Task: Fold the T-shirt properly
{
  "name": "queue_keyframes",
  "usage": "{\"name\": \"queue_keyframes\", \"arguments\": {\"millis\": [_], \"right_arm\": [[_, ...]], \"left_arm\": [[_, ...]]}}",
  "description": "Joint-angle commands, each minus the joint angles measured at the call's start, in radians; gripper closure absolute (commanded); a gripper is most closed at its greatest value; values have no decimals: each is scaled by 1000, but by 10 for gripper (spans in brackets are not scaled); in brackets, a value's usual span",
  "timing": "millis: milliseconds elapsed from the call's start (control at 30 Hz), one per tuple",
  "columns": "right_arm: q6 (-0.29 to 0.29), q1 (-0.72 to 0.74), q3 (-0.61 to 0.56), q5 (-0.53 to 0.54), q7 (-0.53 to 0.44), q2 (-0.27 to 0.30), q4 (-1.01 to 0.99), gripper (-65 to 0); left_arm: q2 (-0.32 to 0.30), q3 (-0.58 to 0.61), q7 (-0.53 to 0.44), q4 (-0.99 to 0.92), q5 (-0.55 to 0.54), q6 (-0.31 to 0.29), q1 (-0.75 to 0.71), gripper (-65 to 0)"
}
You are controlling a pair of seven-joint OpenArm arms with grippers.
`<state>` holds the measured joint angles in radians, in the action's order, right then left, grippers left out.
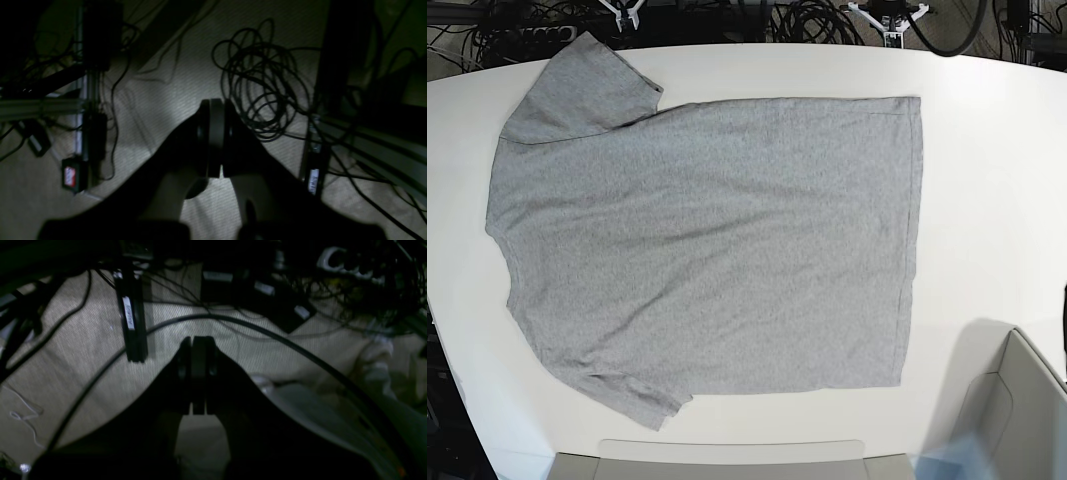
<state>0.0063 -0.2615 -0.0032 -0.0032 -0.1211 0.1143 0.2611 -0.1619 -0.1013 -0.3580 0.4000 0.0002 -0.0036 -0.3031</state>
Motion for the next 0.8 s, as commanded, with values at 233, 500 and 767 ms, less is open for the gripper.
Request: {"name": "queue_keyframes", "arguments": {"millis": [233, 500, 767], "right_arm": [[2, -129, -1, 1, -1, 22, 165, -3], [2, -236, -1, 2, -1, 71, 301, -3], [2, -350, -1, 9, -1, 103, 449, -3]], "left_arm": [[-8, -4, -13, 150, 1, 6, -98, 0], [-5, -4, -11, 267, -1, 6, -198, -1], [-5, -4, -11, 391, -1, 6, -291, -2]]}}
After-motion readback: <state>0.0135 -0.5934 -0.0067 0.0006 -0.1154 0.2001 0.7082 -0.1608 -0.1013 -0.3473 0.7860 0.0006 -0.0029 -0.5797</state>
